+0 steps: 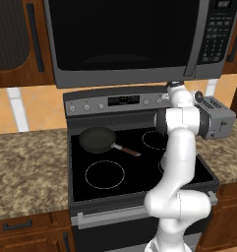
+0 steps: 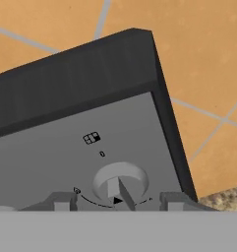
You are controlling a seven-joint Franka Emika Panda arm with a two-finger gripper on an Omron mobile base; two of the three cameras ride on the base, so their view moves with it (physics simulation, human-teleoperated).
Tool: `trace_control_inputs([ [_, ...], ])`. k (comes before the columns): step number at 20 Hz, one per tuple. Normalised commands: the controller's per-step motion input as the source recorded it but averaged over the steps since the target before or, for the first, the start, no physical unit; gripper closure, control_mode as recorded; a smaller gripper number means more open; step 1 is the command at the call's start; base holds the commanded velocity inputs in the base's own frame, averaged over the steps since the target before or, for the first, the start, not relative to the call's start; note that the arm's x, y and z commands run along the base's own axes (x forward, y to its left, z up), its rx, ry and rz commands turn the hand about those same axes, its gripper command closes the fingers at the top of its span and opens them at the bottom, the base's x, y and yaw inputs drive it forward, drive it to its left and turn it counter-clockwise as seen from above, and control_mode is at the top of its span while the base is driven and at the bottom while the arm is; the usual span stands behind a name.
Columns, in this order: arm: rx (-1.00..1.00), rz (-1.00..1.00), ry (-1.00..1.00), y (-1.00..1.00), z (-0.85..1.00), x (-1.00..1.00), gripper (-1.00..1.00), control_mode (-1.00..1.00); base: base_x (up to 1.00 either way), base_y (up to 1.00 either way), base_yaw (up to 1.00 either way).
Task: Pick the kettle from the counter and place it on a stove burner. Then turn the burner on.
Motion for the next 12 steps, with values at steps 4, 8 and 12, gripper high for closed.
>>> trace_control_inputs([
  [4,0.0,0.0,0.0,0.0,0.0,0.0,1.0,-1.0,0.0,0.0,0.0],
  [8,0.0,0.0,0.0,0.0,0.0,0.0,1.0,-1.0,0.0,0.0,0.0],
  [12,-0.01,0.0,0.0,0.0,0.0,0.0,1.0,-1.0,0.0,0.0,0.0],
])
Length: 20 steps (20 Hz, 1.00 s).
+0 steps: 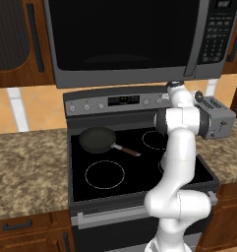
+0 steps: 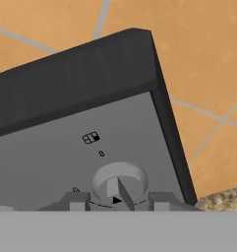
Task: Pick the kettle from the counter and place it on a stove burner. Then turn the burner on.
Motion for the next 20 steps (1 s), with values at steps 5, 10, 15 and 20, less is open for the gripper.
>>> trace_control_inputs([
  [5,-0.17,0.01,0.0,0.03,0.0,0.02,1.0,-1.0,0.0,0.0,0.0],
  [10,-0.36,0.11,0.0,0.16,0.0,0.08,1.0,-1.0,0.0,0.0,0.0],
  [15,-0.37,0.16,0.0,0.08,0.0,0.04,1.0,-1.0,0.0,0.0,0.0],
  [20,-0.38,0.19,0.0,0.01,0.0,0.0,1.0,-1.0,0.0,0.0,0.0],
])
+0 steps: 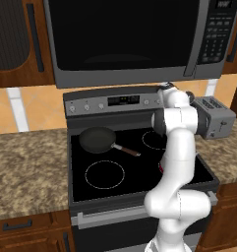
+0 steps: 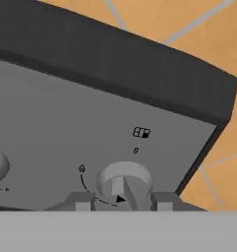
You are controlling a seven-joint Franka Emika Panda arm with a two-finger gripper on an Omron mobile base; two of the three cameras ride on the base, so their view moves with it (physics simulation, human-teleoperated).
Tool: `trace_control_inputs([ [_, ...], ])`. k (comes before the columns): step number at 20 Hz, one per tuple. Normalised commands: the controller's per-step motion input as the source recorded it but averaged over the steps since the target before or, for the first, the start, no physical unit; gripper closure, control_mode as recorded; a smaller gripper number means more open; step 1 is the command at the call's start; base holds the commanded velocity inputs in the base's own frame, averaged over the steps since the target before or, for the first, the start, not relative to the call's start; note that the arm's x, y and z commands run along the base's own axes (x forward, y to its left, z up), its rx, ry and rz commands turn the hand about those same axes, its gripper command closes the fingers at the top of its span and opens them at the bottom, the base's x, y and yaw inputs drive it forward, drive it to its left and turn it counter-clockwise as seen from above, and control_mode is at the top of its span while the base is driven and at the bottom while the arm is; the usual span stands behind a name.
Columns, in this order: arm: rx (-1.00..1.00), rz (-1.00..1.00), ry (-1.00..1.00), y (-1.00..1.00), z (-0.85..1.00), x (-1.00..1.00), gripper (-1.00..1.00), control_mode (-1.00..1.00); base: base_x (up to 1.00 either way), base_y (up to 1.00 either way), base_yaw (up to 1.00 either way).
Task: Pick the kettle from the counter and place it on a stove burner. Then turn the burner on.
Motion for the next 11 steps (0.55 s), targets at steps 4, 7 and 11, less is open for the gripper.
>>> trace_control_inputs([
  [4,-0.39,0.22,0.0,0.0,0.0,0.0,1.0,-1.0,0.0,0.0,0.0],
  [7,-0.38,0.19,0.02,0.16,-0.22,-0.04,1.0,-1.0,0.0,0.0,0.0],
  [11,0.0,0.0,0.01,0.0,0.0,0.04,1.0,-1.0,0.0,0.0,0.0],
])
